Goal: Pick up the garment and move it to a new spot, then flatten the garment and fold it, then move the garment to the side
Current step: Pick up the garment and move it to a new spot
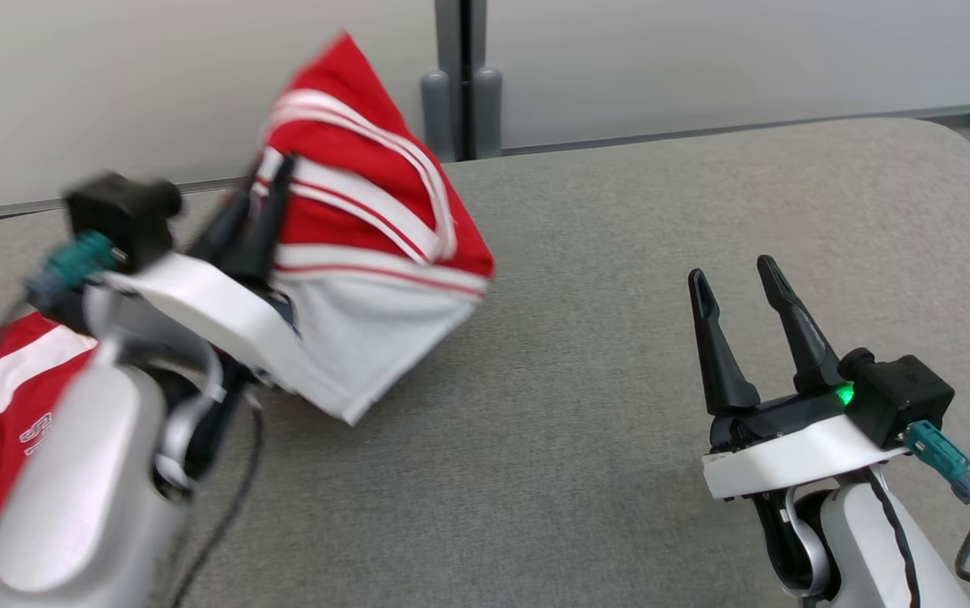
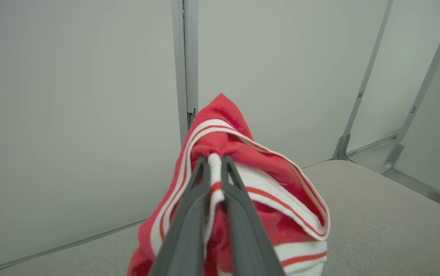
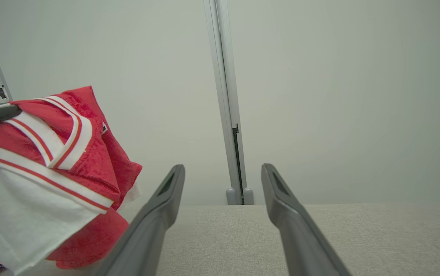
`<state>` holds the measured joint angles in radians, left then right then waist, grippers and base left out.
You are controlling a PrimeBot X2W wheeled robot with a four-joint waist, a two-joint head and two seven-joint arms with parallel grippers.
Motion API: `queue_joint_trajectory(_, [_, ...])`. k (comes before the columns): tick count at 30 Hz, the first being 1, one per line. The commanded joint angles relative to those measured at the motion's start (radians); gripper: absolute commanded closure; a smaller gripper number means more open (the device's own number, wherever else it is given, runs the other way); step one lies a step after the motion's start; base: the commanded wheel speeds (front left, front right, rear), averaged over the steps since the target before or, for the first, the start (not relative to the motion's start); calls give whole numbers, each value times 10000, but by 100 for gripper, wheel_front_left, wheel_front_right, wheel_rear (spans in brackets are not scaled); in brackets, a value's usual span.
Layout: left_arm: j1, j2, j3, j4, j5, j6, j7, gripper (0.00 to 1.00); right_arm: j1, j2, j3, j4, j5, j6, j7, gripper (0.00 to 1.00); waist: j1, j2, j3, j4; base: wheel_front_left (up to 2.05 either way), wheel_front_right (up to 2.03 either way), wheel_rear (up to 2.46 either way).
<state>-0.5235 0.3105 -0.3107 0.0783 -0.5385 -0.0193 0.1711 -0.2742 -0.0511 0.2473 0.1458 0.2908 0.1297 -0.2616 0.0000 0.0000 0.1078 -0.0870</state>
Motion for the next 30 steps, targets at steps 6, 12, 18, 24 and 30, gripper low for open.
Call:
queue_joint_trajectory(6, [981, -861, -973, 138, 243, 66, -498, 100, -209, -33, -183, -199, -31, 19, -52, 0, 0, 0, 594, -685, 0, 0, 0])
queue_joint_trajectory(12, [806, -1690, -1878, 2047, 549, -306, -1292, 100, -363, -78, -154, -274, -53, 21, -52, 0, 0, 0, 982, -907, 0, 0, 0])
queue_joint_trajectory(18, [303, -2167, -2528, 4171, 695, -674, -1912, 0, -405, -67, -22, -244, -28, 19, -52, 0, 0, 0, 1054, -975, 0, 0, 0])
queue_joint_trajectory(24, [95, -2223, -2645, 4661, 772, -755, -2737, 0, -208, -149, -58, -217, 188, 19, -52, 0, 0, 0, 751, -660, 0, 0, 0])
queue_joint_trajectory(30, [670, -1761, -2439, 3648, 660, -525, -3057, 0, 12, -299, -185, -178, 203, 19, -52, 0, 0, 0, 394, -155, 0, 0, 0])
